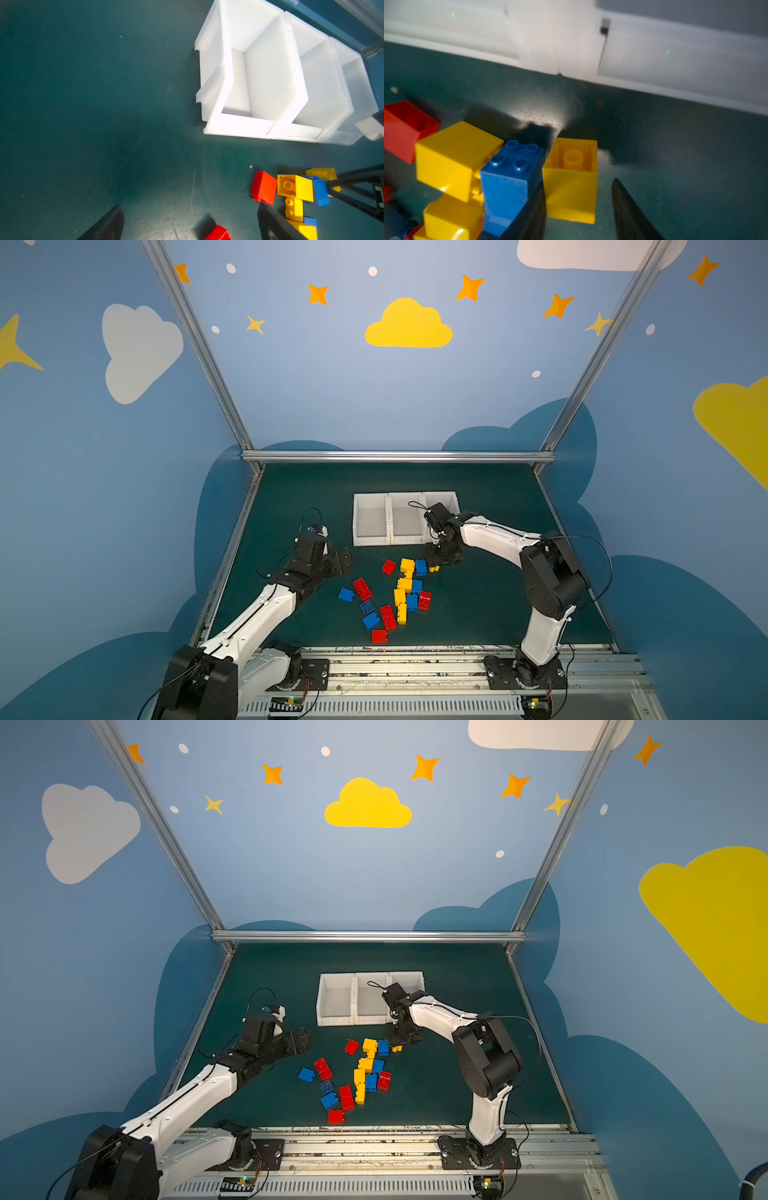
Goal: Sort the legos into containers by color
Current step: 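Grasp the yellow square brick with the right gripper, then lift the yellow brick into the compartment nearest the right arm and release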
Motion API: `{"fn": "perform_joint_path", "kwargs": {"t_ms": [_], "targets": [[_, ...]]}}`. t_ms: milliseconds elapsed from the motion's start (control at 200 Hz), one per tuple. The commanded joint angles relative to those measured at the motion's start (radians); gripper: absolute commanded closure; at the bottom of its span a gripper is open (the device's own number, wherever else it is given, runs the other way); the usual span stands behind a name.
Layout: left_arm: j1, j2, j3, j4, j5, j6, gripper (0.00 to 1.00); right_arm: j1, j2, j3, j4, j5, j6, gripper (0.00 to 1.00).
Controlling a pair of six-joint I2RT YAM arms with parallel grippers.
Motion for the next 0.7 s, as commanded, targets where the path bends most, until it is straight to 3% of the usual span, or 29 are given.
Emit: {"fn": "perform_joint_path", "kwargs": {"t_ms": [0, 310, 501, 691], "targets": [[-0.008, -0.023, -0.012, 0.004, -0.003, -0.014, 0.00, 0.007, 0.013, 0.015, -0.026, 0.013, 0.000, 0.57], [-0.012, -0.044, -0.019, -0.005, -0.010, -0.020, 0.00, -0.001, -0.049, 0.042, -0.085, 0.048, -0.033, 0.70], [-0.011, -0.047, -0.031, 0.022, 0.001, -0.010, 0.00, -0.064, -0.111, 0.180, -0.169, 0.114, -0.117, 0.72], [-0.012, -0.048, -0.042, 0.034, 0.016, -0.015, 0.00, -0.161, -0.010, 0.350, -0.170, 0.114, -0.154, 0.73]]}}
